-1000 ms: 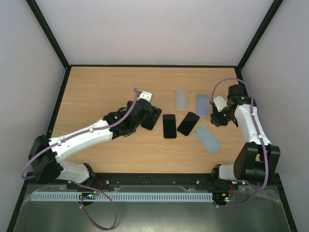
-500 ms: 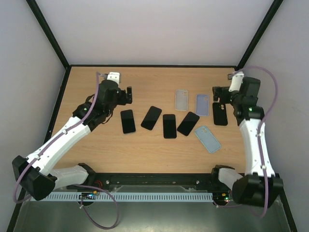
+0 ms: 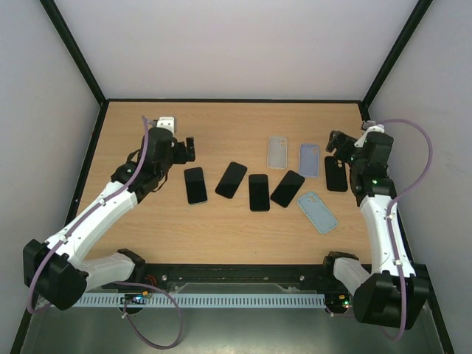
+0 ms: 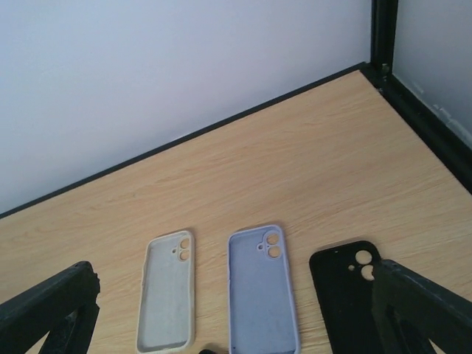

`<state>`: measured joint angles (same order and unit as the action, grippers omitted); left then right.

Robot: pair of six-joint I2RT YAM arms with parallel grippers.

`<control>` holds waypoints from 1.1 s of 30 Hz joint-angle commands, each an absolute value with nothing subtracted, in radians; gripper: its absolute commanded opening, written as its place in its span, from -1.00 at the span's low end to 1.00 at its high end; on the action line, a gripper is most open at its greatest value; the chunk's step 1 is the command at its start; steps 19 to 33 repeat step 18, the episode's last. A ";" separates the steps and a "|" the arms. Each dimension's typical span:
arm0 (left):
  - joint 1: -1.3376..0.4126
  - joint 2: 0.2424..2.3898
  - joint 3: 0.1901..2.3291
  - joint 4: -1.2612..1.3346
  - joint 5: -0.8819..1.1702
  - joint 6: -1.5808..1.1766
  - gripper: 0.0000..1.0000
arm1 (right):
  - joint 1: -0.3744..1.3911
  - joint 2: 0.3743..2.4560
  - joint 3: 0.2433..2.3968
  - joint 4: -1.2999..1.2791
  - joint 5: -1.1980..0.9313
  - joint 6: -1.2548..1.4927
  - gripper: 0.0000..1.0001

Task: Take the phone out of the phone case
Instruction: Reset both arms

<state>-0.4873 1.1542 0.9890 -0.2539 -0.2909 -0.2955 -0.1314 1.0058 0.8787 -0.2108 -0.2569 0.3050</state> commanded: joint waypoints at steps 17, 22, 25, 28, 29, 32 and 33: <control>-0.479 1.134 0.983 -0.217 -0.296 -0.271 0.99 | -0.135 0.956 0.847 -0.123 -0.475 0.227 0.95; -0.479 1.134 0.983 -0.218 -0.296 -0.270 0.99 | -0.134 0.956 0.847 -0.123 -0.476 0.230 0.95; -0.479 1.134 0.983 -0.218 -0.296 -0.270 0.99 | -0.134 0.956 0.847 -0.123 -0.476 0.230 0.95; -0.479 1.134 0.983 -0.218 -0.296 -0.270 0.99 | -0.134 0.956 0.847 -0.123 -0.476 0.230 0.95; -0.479 1.134 0.983 -0.218 -0.296 -0.270 0.99 | -0.134 0.956 0.847 -0.123 -0.476 0.230 0.95; -0.479 1.134 0.983 -0.218 -0.296 -0.270 0.99 | -0.134 0.956 0.847 -0.123 -0.476 0.230 0.95; -0.479 1.134 0.983 -0.218 -0.296 -0.270 0.99 | -0.134 0.956 0.847 -0.123 -0.476 0.230 0.95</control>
